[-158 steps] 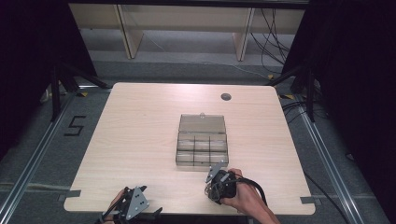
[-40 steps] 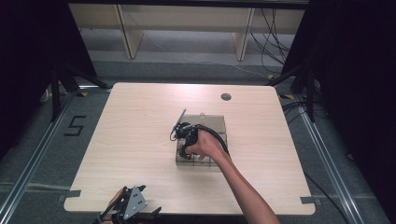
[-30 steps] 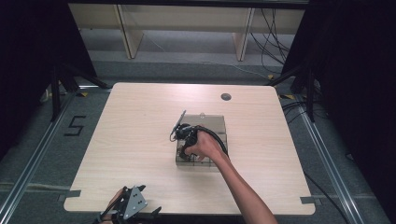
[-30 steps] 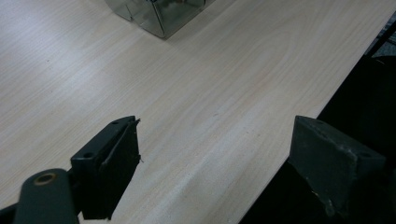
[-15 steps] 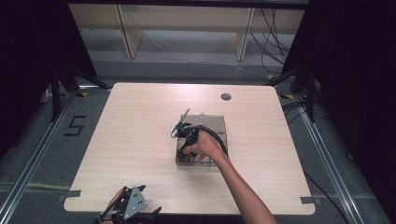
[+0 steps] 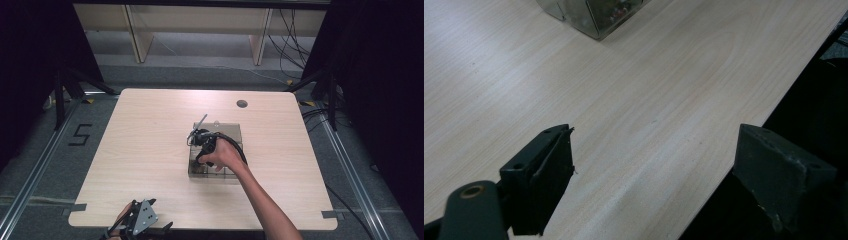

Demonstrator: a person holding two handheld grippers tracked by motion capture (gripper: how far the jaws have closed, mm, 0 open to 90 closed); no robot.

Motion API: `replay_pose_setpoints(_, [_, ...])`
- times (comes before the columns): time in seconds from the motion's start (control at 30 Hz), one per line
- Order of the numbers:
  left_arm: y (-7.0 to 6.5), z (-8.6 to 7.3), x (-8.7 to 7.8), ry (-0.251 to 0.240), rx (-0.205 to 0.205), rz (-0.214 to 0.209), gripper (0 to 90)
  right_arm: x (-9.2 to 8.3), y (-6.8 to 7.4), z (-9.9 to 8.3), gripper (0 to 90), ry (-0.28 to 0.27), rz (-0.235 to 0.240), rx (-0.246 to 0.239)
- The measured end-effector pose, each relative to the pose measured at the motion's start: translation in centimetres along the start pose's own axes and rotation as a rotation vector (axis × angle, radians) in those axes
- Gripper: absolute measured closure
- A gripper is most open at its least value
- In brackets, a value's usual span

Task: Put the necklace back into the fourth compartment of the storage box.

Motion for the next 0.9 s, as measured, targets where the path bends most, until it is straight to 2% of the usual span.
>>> replay_pose_setpoints(0.03, [-0.1,0.0,0.0,-0.006,-0.012,-0.004,15.6,-0.1,0.0,0.0,44.2,-0.005,0.000,-0.001])
replay_pose_setpoints(0.1, [0.0,0.0,0.0,-0.002,-0.004,-0.004,15.6,-0.5,0.1,-0.2,43.9,-0.013,-0.005,0.017])
replay_pose_setpoints(0.13, [-0.1,0.0,0.1,-0.012,-0.016,0.011,15.6,-0.6,0.1,-0.1,43.7,-0.025,0.002,0.001])
replay_pose_setpoints(0.23, [-0.1,0.0,0.1,-0.013,-0.011,0.008,15.6,-1.1,0.2,-0.3,43.3,-0.037,-0.002,-0.007])
replay_pose_setpoints(0.27, [-0.1,0.0,0.1,-0.013,-0.011,0.010,15.6,-1.5,0.3,-0.5,43.2,-0.036,-0.006,0.008])
replay_pose_setpoints(0.3, [-0.1,0.0,0.1,-0.013,-0.011,0.010,15.6,-1.6,0.4,-0.4,43.2,-0.052,0.009,-0.006])
replay_pose_setpoints(0.33, [-0.1,0.0,0.1,-0.006,-0.010,0.002,15.6,-1.8,0.5,-0.5,43.2,-0.057,0.008,0.003])
replay_pose_setpoints(0.37, [-0.1,0.0,0.1,-0.004,-0.007,0.001,15.6,-2.0,0.3,-0.6,43.2,-0.054,-0.001,-0.012])
replay_pose_setpoints(0.4, [-0.1,0.0,0.1,-0.004,-0.008,0.001,15.6,-2.2,0.5,-0.8,43.1,-0.050,-0.001,0.007])
replay_pose_setpoints(0.43, [-0.1,0.0,0.1,-0.004,-0.008,0.001,15.6,-2.4,0.6,-0.8,43.1,-0.061,0.011,-0.003])
replay_pose_setpoints(0.47, [0.0,0.0,0.0,0.011,0.019,-0.011,15.6,-2.5,0.4,-0.9,43.1,-0.065,0.001,-0.016])
replay_pose_setpoints(0.53, [0.0,-0.1,0.0,0.010,0.012,-0.010,15.6,-2.7,0.5,-1.1,43.0,-0.070,0.003,-0.016])
replay_pose_setpoints(0.8, [0.1,-0.1,-0.1,0.016,0.023,-0.011,15.6,-3.4,0.7,-2.0,41.4,-0.089,0.010,0.011])
replay_pose_setpoints(0.83, [0.1,-0.1,-0.1,0.017,0.024,-0.011,15.6,-3.4,0.7,-2.0,41.0,-0.096,0.013,-0.004])
replay_pose_setpoints(0.9, [0.1,-0.1,-0.1,0.016,0.022,-0.010,15.6,-3.6,0.9,-2.2,39.6,-0.099,0.005,0.023])
Point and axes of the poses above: each handheld gripper's, and its own axes: x roughly forward along the jaws, z roughly out of its top, y roughly to its left, the point moved 6 cm from there along x, roughly forward along the jaws, and after that the axes turned 12 degrees about -y, right-handed, at the moved point
